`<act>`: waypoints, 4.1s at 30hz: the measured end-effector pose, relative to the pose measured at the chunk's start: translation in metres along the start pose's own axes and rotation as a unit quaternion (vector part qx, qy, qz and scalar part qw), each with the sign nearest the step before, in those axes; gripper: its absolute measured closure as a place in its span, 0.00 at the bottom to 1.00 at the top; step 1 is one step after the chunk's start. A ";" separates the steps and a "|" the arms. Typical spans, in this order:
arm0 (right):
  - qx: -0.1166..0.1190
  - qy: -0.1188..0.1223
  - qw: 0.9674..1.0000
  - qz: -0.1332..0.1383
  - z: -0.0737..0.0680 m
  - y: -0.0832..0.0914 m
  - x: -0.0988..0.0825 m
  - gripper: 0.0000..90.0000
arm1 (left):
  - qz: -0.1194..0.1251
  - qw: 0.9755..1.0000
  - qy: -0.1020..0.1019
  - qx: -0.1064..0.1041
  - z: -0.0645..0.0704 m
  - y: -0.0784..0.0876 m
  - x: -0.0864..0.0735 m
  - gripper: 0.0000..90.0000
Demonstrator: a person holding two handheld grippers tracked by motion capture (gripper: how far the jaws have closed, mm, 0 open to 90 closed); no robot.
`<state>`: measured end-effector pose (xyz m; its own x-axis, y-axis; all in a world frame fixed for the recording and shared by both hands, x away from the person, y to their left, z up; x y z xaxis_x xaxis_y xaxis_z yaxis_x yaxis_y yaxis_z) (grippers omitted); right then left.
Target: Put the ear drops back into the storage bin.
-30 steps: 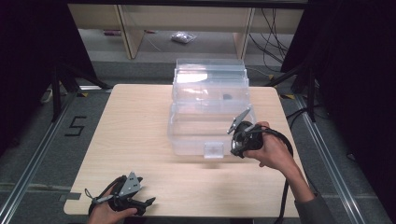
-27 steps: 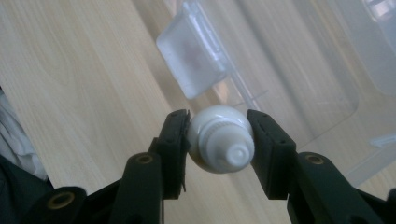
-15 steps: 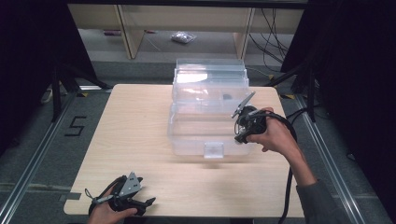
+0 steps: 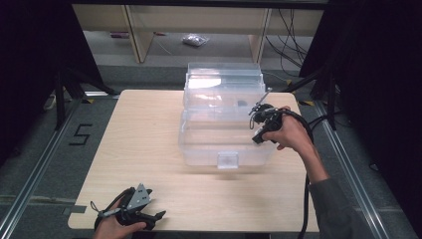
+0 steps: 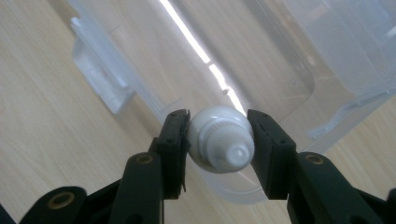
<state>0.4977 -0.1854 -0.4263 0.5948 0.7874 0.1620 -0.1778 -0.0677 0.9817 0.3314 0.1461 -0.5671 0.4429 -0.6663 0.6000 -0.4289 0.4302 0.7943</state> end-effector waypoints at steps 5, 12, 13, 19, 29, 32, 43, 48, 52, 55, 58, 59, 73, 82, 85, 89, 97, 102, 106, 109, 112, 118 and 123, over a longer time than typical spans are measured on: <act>0.000 -0.008 1.000 -0.014 0.010 -0.012 0.003 0.67 | 0.000 1.000 0.000 0.000 0.000 0.000 0.000 0.19; 0.010 -0.023 0.999 -0.030 0.021 -0.029 0.006 0.67 | 0.002 1.000 0.000 0.000 0.000 0.000 0.000 0.19; 0.012 -0.029 0.999 -0.031 0.021 -0.031 0.007 0.67 | 0.002 1.000 0.000 0.000 0.000 0.000 0.000 0.19; 0.019 -0.022 0.999 -0.042 0.024 -0.048 0.008 0.67 | 0.000 1.000 0.000 -0.002 0.000 0.000 0.000 0.19; 0.027 -0.054 0.996 -0.064 0.027 -0.063 0.009 0.67 | 0.000 1.000 -0.001 -0.002 0.000 0.000 0.000 0.19; 0.028 -0.057 0.996 -0.069 0.028 -0.067 0.010 0.67 | -0.001 1.000 -0.002 -0.002 0.001 0.000 0.000 0.19; 0.043 -0.080 0.992 -0.088 0.027 -0.086 0.009 0.67 | -0.001 1.000 -0.002 -0.002 0.001 0.000 0.000 0.19; 0.036 -0.085 0.991 -0.096 0.029 -0.090 0.006 0.67 | -0.002 1.000 -0.002 -0.002 0.001 0.000 0.000 0.19; 0.044 -0.090 0.989 -0.108 0.025 -0.090 0.006 0.67 | -0.001 1.000 -0.002 -0.002 0.001 0.000 0.000 0.19; 0.030 -0.067 0.991 -0.109 0.030 -0.096 0.004 0.67 | -0.001 1.000 -0.002 -0.002 0.000 0.000 0.000 0.19; 0.035 -0.081 0.989 -0.117 0.028 -0.096 0.003 0.67 | -0.001 1.000 -0.002 -0.002 0.001 0.000 0.000 0.19; 0.044 -0.089 0.988 -0.115 0.025 -0.097 0.003 0.67 | -0.001 1.000 -0.002 -0.001 0.000 0.000 0.000 0.19; 0.049 -0.077 0.989 -0.120 0.027 -0.101 -0.003 0.67 | -0.002 1.000 -0.002 -0.002 0.001 0.000 0.000 0.19; 0.022 -0.086 0.991 -0.101 0.033 -0.090 0.000 0.48 | -0.002 1.000 -0.001 -0.002 0.001 0.000 0.000 0.19; 0.020 -0.116 0.988 -0.097 0.030 -0.080 0.004 0.38 | -0.001 1.000 -0.002 -0.001 0.000 0.000 0.000 0.19; 0.011 -0.091 0.994 -0.057 0.031 -0.070 0.010 0.35 | -0.002 1.000 -0.002 -0.002 0.001 0.000 0.000 0.19; 0.019 -0.095 0.995 -0.035 0.026 -0.059 0.012 0.30 | -0.006 1.000 -0.004 -0.005 0.001 -0.001 -0.001 0.19; 0.017 -0.097 0.995 -0.021 0.024 -0.053 0.012 0.26 | -0.006 1.000 -0.004 -0.005 0.000 0.000 -0.001 0.19; 0.013 -0.094 0.995 -0.010 0.022 -0.046 0.010 0.26 | -0.006 1.000 -0.004 -0.005 0.000 -0.001 -0.001 0.19; 0.012 -0.092 0.996 0.000 0.021 -0.042 0.010 0.25 | -0.002 1.000 -0.001 -0.002 0.001 0.000 0.000 0.19; 0.008 -0.085 0.996 0.004 0.019 -0.038 0.009 0.28 | -0.002 1.000 -0.001 -0.002 0.001 0.000 0.000 0.19; 0.010 -0.083 0.996 0.019 0.012 -0.032 0.007 0.26 | -0.002 1.000 -0.001 -0.002 0.001 -0.001 0.000 0.19; 0.013 -0.087 0.996 0.028 0.009 -0.029 0.004 0.25 | -0.002 1.000 -0.001 -0.002 0.001 -0.001 0.000 0.19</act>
<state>0.5122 -0.1855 -0.4534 0.7114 0.6646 0.2285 -0.1944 -0.1263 0.9728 0.3308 0.1453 -0.5678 0.4433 -0.6683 0.5973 -0.4243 0.4306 0.7966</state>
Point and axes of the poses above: each handheld gripper's, and its own axes: y roughly backward along the jaws, x roughly out of its top, z roughly to its right, the point moved 9 cm from there along -y, roughly forward along the jaws, and after that the axes turned 8 degrees about -z, right-handed, at the moved point
